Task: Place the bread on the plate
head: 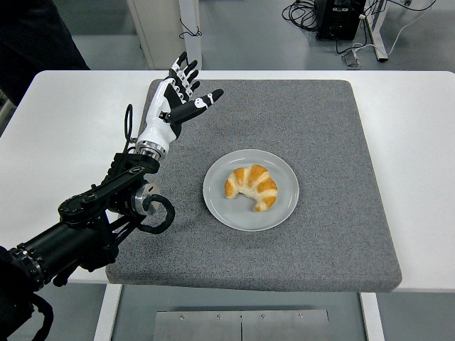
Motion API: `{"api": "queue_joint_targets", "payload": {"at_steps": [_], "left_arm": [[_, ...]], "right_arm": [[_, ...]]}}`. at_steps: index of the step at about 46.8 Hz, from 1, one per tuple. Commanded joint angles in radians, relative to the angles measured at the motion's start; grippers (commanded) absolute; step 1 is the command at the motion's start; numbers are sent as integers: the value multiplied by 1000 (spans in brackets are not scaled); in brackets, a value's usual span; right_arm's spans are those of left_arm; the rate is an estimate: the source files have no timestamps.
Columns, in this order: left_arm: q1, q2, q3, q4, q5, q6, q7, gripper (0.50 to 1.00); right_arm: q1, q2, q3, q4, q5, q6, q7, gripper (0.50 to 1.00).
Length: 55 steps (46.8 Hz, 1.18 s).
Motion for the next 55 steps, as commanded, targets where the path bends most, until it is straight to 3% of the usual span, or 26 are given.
{"api": "queue_joint_targets", "payload": {"at_steps": [1, 11, 27, 38, 55], "left_arm": [[17, -16, -27, 21, -1, -3, -3, 974], [39, -24, -102, 84, -22, -22, -1, 974], [-6, 1, -110, 233, -117, -203, 9, 974], [-70, 16, -105, 242, -140, -196, 63, 974], [-92, 30, -107, 244, -143, -187, 65, 974]], "right_arm": [[0, 0, 0, 0, 0, -2, 0, 1000], [1, 0, 1, 3, 0, 0, 0, 1000], [5, 0, 2, 3, 0, 0, 0, 1000], [5, 0, 5, 3, 0, 1, 0, 1000], [6, 0, 9, 3, 0, 1, 0, 1000]]}}
